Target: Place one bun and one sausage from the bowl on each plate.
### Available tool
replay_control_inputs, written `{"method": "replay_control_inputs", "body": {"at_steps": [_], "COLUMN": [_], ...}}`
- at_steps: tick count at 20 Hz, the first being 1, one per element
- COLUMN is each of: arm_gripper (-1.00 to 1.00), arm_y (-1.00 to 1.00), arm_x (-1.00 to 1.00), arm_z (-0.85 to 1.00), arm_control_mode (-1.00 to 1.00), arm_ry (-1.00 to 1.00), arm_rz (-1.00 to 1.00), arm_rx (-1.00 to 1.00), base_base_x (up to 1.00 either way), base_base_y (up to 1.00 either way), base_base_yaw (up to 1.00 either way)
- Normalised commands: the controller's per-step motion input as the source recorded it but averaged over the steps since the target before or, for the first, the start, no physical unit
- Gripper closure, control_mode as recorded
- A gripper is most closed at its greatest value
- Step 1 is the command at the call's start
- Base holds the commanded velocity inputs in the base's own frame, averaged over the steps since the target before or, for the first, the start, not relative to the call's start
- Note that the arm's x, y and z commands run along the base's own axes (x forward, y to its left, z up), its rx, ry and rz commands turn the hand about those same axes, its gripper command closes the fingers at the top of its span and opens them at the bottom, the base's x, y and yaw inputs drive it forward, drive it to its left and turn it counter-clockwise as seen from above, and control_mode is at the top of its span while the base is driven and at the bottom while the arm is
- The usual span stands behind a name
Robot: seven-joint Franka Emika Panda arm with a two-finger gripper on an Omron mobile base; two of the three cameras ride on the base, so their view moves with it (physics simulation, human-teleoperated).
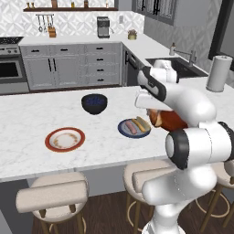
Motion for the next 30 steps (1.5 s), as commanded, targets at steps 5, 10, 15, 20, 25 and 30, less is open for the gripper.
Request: {"method": "replay_control_inputs", "body": {"at_steps": [5,10,15,20,25,30], "arm_gripper": [1.00,1.00,1.00,1.00,1.00,1.00], "arm_y": [0.10,0.00,0.00,0.00,0.00,0.00], "arm_x": [-0.15,-0.07,0.00,0.00,0.00,0.00], "arm_z": [0.00,0.00,0.00,0.00,0.00,0.00], "arm_control_mode": [-1.00,-1.00,1.00,1.00,1.00,1.00], "arm_ry": [0.00,0.00,0.00,0.00,0.00,0.00], "arm_rz": [0.00,-0.05,0.00,0.00,0.00,0.00], "arm_rx": [-0.06,-0.03,0.00,0.00,0.00,0.00], "base_base_x": [0.00,0.00,-0.02,-0.04,0.01,0.18], "base_base_y": [0.00,0.00,0.23,1.00,0.89,0.32], "base_base_yaw": [0.00,0.00,0.00,0.00,0.00,0.00]}}
